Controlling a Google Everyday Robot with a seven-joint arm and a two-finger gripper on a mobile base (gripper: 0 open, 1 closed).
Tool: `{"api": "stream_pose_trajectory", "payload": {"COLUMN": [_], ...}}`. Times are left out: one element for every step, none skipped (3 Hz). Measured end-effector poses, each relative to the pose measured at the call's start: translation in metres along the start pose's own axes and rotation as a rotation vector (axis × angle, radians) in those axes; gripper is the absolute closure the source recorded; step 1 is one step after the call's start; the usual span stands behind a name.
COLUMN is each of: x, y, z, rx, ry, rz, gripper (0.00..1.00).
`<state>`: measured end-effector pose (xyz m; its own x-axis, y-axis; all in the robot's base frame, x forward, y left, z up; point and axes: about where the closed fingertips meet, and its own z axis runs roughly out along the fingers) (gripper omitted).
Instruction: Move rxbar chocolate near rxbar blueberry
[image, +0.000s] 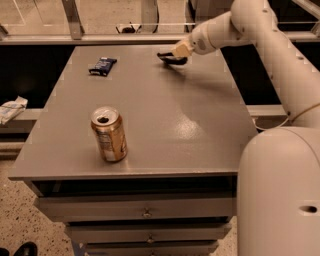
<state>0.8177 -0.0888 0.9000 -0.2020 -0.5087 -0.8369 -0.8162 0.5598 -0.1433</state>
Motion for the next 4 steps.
{"api": "stream_pose_trajectory", "payload": {"x": [-0.007,-0.016,-0.035,-0.050], "y": [0.019,0.045,0.085,0.110], "z": [0.029,0.053,0.076,0.085], "rx": [-0.029,-0.067,-0.138,-0.190], "ry": [0.023,0.019,-0.021,-0.056], "rz": [0.004,-0.001,-0.012,-0.023], "gripper": [1.00,1.00,1.00,1.00]}}
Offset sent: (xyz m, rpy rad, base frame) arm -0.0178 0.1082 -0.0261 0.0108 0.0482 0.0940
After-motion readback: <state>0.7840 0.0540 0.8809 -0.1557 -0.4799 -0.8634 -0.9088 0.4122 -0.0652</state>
